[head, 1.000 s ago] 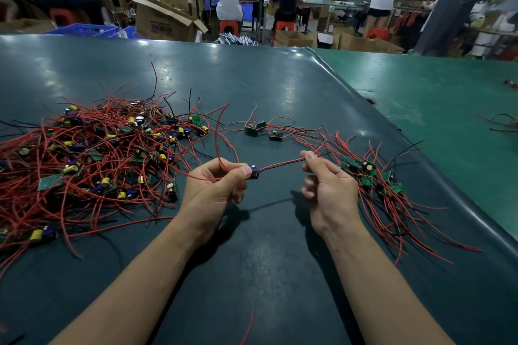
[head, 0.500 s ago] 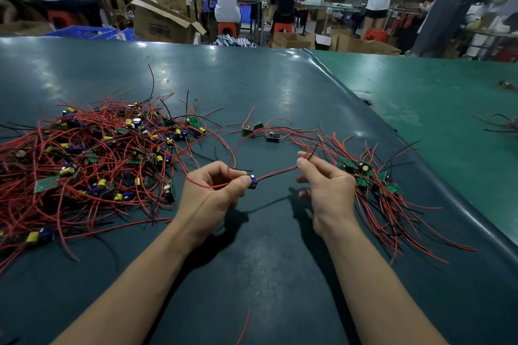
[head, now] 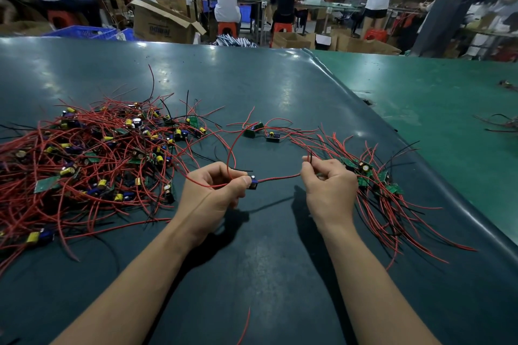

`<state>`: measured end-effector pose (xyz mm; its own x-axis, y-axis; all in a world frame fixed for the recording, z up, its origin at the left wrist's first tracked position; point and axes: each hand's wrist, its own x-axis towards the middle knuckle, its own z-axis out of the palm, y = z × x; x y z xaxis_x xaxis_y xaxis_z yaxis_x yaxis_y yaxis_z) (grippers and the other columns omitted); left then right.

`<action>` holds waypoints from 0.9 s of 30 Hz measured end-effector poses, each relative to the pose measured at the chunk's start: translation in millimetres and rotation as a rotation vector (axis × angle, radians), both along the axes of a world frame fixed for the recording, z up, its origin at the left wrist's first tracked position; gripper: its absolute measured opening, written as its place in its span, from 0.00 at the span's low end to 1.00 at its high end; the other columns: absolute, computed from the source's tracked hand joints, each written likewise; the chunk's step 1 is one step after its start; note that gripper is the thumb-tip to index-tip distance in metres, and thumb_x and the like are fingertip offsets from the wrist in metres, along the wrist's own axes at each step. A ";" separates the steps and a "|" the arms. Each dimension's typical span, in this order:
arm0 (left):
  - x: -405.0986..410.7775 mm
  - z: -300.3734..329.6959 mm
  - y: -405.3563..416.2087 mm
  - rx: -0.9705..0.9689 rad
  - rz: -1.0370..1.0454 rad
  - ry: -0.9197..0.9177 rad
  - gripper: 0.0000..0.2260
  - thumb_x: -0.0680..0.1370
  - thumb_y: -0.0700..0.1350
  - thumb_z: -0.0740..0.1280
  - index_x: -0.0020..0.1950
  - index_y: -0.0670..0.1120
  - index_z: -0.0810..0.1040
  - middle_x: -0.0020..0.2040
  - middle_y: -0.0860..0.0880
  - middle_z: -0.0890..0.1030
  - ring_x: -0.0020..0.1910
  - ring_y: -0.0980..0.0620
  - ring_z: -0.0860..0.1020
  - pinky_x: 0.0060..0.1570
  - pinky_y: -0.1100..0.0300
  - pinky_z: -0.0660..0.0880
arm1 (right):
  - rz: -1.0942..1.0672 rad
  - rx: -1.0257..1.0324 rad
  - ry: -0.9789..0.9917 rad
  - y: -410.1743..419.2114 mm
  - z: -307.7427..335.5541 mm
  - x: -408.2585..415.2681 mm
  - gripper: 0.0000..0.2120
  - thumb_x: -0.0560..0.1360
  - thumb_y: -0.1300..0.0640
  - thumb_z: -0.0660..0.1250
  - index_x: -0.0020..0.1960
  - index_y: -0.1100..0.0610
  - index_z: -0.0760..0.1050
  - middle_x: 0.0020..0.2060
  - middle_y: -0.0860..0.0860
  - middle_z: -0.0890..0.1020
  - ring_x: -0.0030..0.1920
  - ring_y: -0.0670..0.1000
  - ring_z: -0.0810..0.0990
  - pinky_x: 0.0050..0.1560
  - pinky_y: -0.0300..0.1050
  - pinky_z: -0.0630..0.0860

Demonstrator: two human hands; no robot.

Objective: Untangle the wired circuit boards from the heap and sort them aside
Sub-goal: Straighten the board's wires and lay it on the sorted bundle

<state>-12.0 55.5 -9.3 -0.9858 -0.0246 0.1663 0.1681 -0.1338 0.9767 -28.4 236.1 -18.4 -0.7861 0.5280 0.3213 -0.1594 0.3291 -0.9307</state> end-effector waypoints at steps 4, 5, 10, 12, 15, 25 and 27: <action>-2.2 -0.7 -2.9 0.014 0.014 -0.022 0.09 0.74 0.31 0.70 0.36 0.41 0.78 0.26 0.49 0.78 0.24 0.54 0.70 0.26 0.64 0.70 | 0.119 -0.639 -0.045 2.6 8.2 -1.6 0.03 0.72 0.63 0.74 0.41 0.57 0.82 0.26 0.45 0.77 0.24 0.43 0.70 0.22 0.36 0.66; -2.8 -0.7 -3.7 0.022 0.019 -0.026 0.09 0.74 0.31 0.70 0.36 0.41 0.78 0.27 0.49 0.77 0.24 0.53 0.70 0.26 0.64 0.70 | 0.150 -0.707 -0.043 3.9 9.3 -0.9 0.05 0.72 0.62 0.74 0.39 0.56 0.80 0.26 0.45 0.77 0.24 0.43 0.70 0.21 0.35 0.65; -4.0 -1.1 -4.8 0.060 0.023 -0.045 0.08 0.74 0.32 0.70 0.36 0.41 0.78 0.26 0.48 0.77 0.23 0.53 0.70 0.26 0.64 0.69 | 0.215 -0.729 -0.025 6.2 7.6 -1.6 0.09 0.75 0.59 0.72 0.36 0.57 0.80 0.28 0.47 0.79 0.23 0.43 0.69 0.22 0.35 0.65; -3.3 -1.3 -3.8 0.037 0.014 -0.037 0.08 0.74 0.32 0.70 0.37 0.40 0.78 0.26 0.48 0.77 0.24 0.53 0.70 0.27 0.63 0.69 | 0.075 -0.456 -0.023 8.0 2.7 -3.4 0.05 0.74 0.59 0.73 0.40 0.58 0.82 0.28 0.47 0.79 0.26 0.45 0.71 0.28 0.40 0.70; -1.3 -1.5 -2.2 0.001 0.002 -0.025 0.08 0.74 0.32 0.70 0.36 0.40 0.78 0.26 0.49 0.78 0.24 0.53 0.70 0.27 0.64 0.69 | -0.087 0.034 0.017 7.8 -5.2 -4.3 0.07 0.74 0.59 0.73 0.51 0.60 0.85 0.38 0.51 0.82 0.35 0.48 0.77 0.45 0.43 0.75; -2.2 -0.5 -4.7 0.039 0.003 -0.046 0.06 0.74 0.33 0.70 0.38 0.40 0.79 0.27 0.49 0.77 0.24 0.53 0.70 0.27 0.63 0.69 | 0.009 -0.049 0.014 4.4 -1.9 -1.2 0.06 0.78 0.58 0.66 0.43 0.51 0.77 0.36 0.49 0.80 0.24 0.47 0.79 0.28 0.38 0.73; -3.4 -0.8 -4.8 0.066 0.019 -0.046 0.06 0.74 0.32 0.70 0.38 0.39 0.78 0.27 0.48 0.77 0.23 0.53 0.69 0.26 0.63 0.69 | 0.024 0.042 0.006 2.5 -2.7 0.8 0.06 0.79 0.59 0.65 0.44 0.52 0.76 0.35 0.50 0.80 0.24 0.48 0.80 0.27 0.39 0.74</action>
